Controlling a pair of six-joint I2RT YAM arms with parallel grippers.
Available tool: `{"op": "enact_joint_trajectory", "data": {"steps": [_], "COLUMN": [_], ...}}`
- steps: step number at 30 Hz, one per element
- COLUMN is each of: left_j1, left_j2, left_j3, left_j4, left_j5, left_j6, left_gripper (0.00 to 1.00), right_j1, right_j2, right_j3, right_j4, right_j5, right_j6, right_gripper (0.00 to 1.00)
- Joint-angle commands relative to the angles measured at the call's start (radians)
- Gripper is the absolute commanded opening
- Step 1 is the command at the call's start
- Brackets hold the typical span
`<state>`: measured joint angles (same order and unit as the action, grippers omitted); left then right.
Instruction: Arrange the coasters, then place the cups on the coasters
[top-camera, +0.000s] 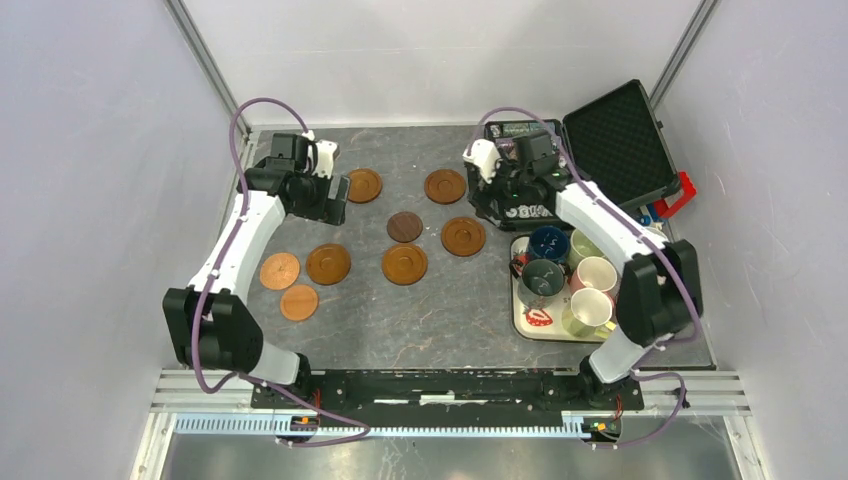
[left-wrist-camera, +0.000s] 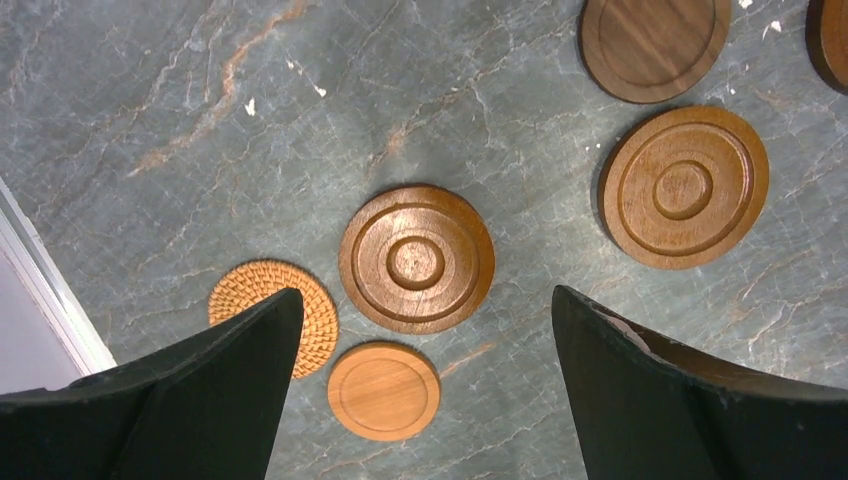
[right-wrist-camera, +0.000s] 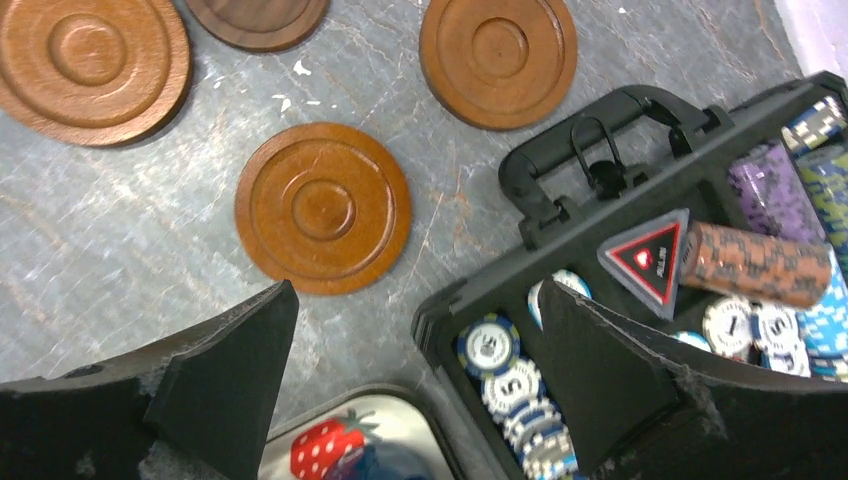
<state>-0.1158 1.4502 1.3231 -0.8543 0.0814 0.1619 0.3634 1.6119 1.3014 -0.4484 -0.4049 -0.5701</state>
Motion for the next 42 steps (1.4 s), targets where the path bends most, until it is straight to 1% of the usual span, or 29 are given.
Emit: {"op": "enact_joint_trajectory", "data": {"steps": [1, 4, 8, 10, 12, 13, 15, 18, 22, 23, 25, 29, 32, 34, 38, 42], "left_j1": [-0.012, -0.013, -0.028, -0.050, -0.084, -0.105, -0.148, -0.204, -0.287, -0.303, -0.336, -0.388, -0.388, -0.378, -0.341, -0.287], "left_j2": [0.085, 0.195, 0.303, 0.357, 0.408, 0.430, 0.462, 0.486, 0.522, 0.537, 0.566, 0.620, 0.635, 0.633, 0.616, 0.570], "left_j3": [0.085, 0.179, 0.273, 0.306, 0.335, 0.342, 0.341, 0.297, 0.264, 0.264, 0.272, 0.275, 0.266, 0.255, 0.212, 0.129], "left_j4": [0.067, 0.074, 0.099, 0.110, 0.110, 0.113, 0.130, 0.194, 0.262, 0.270, 0.280, 0.287, 0.273, 0.258, 0.224, 0.213], "left_j5": [0.000, -0.008, 0.090, 0.137, 0.144, 0.145, 0.118, 0.077, 0.003, -0.015, -0.056, -0.156, -0.210, -0.222, -0.211, -0.209], "left_j6": [0.021, -0.014, -0.051, -0.065, -0.073, -0.074, -0.085, -0.114, -0.117, -0.118, -0.119, -0.119, -0.131, -0.125, -0.116, -0.092], "left_gripper": [1.00, 1.00, 1.00, 1.00, 0.99, 0.97, 0.94, 0.89, 0.87, 0.87, 0.87, 0.93, 0.93, 0.91, 0.86, 0.80], "right_j1": [0.049, 0.080, 0.105, 0.109, 0.111, 0.111, 0.109, 0.105, 0.080, 0.071, 0.058, 0.044, 0.043, 0.043, 0.050, 0.068], "right_j2": [0.128, 0.215, 0.319, 0.354, 0.372, 0.374, 0.369, 0.337, 0.286, 0.276, 0.264, 0.245, 0.240, 0.241, 0.251, 0.272], "right_j3": [0.130, 0.211, 0.312, 0.334, 0.334, 0.328, 0.300, 0.242, 0.183, 0.174, 0.163, 0.128, 0.100, 0.089, 0.070, 0.061], "right_j4": [0.053, 0.083, 0.094, 0.100, 0.099, 0.096, 0.089, 0.085, 0.085, 0.081, 0.066, 0.050, 0.057, 0.065, 0.081, 0.078], "right_j5": [0.082, 0.121, 0.125, 0.116, 0.105, 0.103, 0.106, 0.123, 0.115, 0.114, 0.105, 0.097, 0.094, 0.082, 0.054, 0.048], "right_j6": [0.024, 0.041, 0.059, 0.072, 0.079, 0.079, 0.072, 0.062, 0.066, 0.064, 0.055, 0.021, 0.005, 0.004, 0.001, -0.029], "right_gripper": [0.98, 0.98, 0.98, 0.98, 0.99, 0.99, 0.99, 0.99, 0.99, 0.99, 0.96, 0.94, 0.92, 0.89, 0.85, 0.80]}}
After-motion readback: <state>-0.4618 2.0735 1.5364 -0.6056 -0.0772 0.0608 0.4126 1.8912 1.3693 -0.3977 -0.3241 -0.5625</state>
